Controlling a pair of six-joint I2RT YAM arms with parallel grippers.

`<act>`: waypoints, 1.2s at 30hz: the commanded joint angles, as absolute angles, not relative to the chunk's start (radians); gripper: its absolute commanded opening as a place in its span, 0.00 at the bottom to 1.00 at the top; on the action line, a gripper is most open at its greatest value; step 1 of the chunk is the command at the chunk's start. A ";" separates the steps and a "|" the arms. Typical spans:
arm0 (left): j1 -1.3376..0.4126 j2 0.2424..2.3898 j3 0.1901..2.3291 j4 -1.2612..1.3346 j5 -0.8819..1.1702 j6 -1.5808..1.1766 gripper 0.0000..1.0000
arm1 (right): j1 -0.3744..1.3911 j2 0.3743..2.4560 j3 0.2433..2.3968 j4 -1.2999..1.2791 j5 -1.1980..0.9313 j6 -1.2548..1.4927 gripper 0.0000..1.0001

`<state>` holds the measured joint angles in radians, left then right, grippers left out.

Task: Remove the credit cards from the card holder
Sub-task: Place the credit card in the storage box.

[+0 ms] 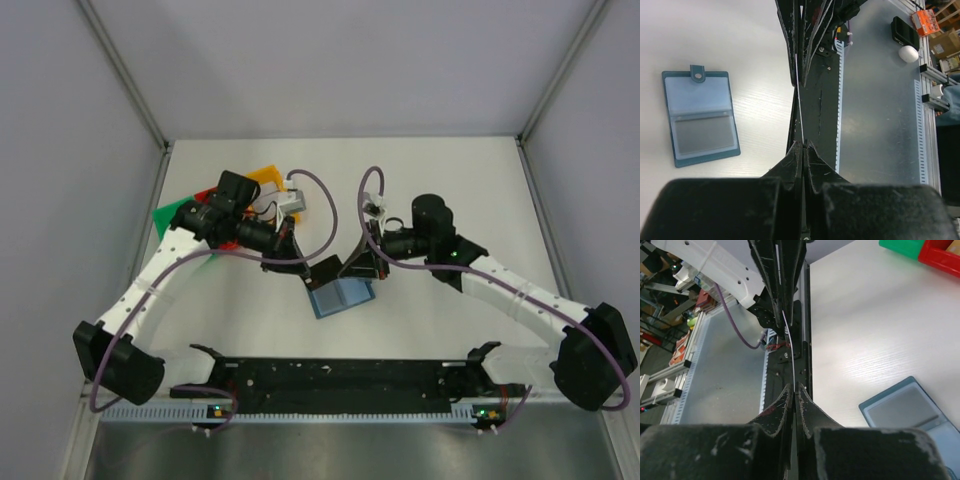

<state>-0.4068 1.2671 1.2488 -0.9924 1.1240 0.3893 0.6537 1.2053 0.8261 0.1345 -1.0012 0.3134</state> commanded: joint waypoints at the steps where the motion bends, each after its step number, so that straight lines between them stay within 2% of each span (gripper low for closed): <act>1: -0.463 1.288 1.347 -0.920 1.078 0.295 0.00 | 0.698 1.198 0.877 0.094 -0.959 0.215 0.00; 7: -0.465 1.304 1.361 -0.911 1.020 0.222 0.00 | 0.703 1.197 0.870 0.075 -0.934 0.201 0.00; 11: -0.462 1.305 1.370 -0.986 0.944 0.261 0.08 | 0.703 1.190 0.854 0.078 -0.917 0.199 0.00; 12: -0.462 1.298 1.370 -1.000 0.940 0.273 0.24 | 0.703 1.192 0.853 0.078 -0.919 0.202 0.00; 13: -0.460 1.292 1.368 -1.009 0.942 0.282 0.97 | 0.703 1.190 0.853 0.083 -0.920 0.204 0.00; 14: -0.460 1.283 1.367 -1.018 0.945 0.297 0.98 | 0.703 1.190 0.851 0.087 -0.920 0.207 0.00; 29: -0.497 1.256 1.371 -0.916 0.962 0.310 0.98 | 0.712 1.200 0.853 0.120 -0.965 0.224 0.00; 32: -0.520 1.301 1.397 -0.960 0.965 0.350 0.88 | 0.716 1.198 0.857 0.117 -0.968 0.222 0.00; 33: -0.526 1.319 1.405 -0.978 0.960 0.365 0.80 | 0.716 1.198 0.859 0.115 -0.969 0.222 0.00; 35: -0.529 1.336 1.420 -1.009 0.942 0.388 0.53 | 0.716 1.200 0.864 0.106 -0.969 0.216 0.00; 36: -0.531 1.341 1.430 -1.020 0.937 0.400 0.46 | 0.719 1.198 0.864 0.103 -0.969 0.215 0.00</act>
<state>-0.5205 1.3098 1.3750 -0.9691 0.9463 0.3241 0.7033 1.2057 0.8268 0.0669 -0.9447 0.2359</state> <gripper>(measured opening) 0.622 0.007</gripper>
